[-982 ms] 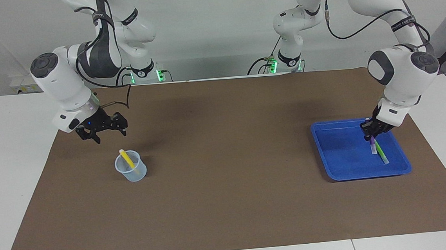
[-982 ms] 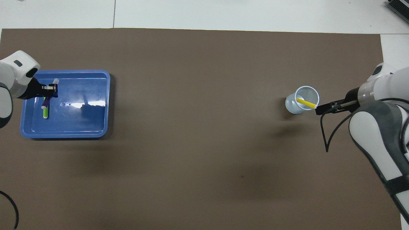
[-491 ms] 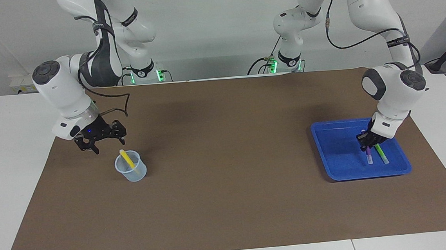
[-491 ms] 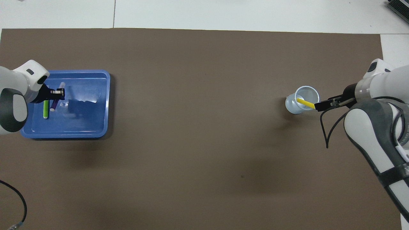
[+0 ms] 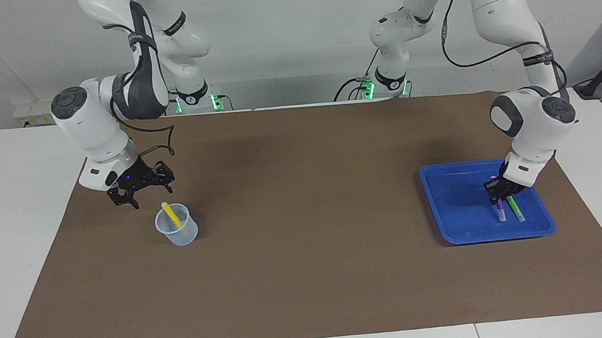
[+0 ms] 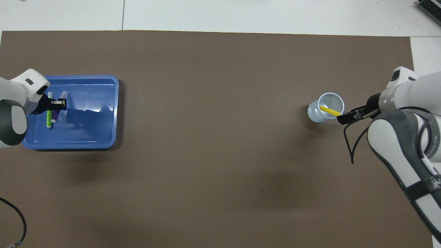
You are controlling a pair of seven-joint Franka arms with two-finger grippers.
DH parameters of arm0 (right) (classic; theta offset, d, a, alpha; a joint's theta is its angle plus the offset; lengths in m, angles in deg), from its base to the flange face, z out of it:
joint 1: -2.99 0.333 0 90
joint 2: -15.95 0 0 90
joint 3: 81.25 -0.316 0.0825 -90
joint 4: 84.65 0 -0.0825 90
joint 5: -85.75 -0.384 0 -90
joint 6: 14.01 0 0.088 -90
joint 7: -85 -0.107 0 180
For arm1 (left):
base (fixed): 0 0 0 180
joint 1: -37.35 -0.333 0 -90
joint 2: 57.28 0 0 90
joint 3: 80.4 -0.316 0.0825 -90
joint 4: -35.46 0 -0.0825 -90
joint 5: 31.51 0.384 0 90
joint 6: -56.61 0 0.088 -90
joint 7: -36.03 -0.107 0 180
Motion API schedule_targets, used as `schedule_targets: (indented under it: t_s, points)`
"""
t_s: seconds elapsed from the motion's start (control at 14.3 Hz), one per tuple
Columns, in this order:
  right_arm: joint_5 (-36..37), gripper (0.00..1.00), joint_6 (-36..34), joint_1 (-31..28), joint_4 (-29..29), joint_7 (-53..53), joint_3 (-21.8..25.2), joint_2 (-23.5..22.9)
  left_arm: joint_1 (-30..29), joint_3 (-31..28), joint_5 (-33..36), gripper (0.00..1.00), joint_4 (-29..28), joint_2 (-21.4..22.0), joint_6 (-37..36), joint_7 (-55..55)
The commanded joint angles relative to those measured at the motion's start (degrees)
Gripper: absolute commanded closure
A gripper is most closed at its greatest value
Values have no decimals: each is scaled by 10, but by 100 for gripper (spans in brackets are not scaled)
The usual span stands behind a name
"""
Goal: Right arm passes pens to left for tray arrangement
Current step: 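Lower the purple pen beside the green pen and open the left gripper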
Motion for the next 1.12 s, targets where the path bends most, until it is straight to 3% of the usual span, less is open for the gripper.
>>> schedule_targets:
  t_s: [0.0, 0.35, 0.56, 0.63, 0.7, 0.77, 0.84, 1.05]
  points:
    - [14, 0, -3, 6, -13, 36, -3, 11, -5, 5, 12, 100, -14, -2, 28, -1]
    - [14, 0, -11, 0, -10, 1, -2, 19, -7, 5, 12, 100, -50, -9, 92, 2]
    - [16, 0, 1, 8, -11, -1, -3, 13, -6, 5, 12, 100, -48, -9, 88, 2]
    - [17, 0, 7, 9, -13, -1, -3, 10, -7, 5, 11, 91, -47, -9, 86, 2]
    - [20, 0, 12, 10, -15, -2, -3, 9, -6, 5, 11, 76, -47, -9, 86, 2]
    - [21, 1, 12, 14, -16, -3, -3, 7, -6, 5, 11, 73, -46, -9, 86, 2]
    - [21, 5, 12, 15, -19, -6, -3, 6, -5, 5, 11, 60, -46, -9, 84, 2]
    - [23, 30, 17, 16, -22, -19, -3, 6, -6, 5, 11, 49, -43, -9, 75, 2]
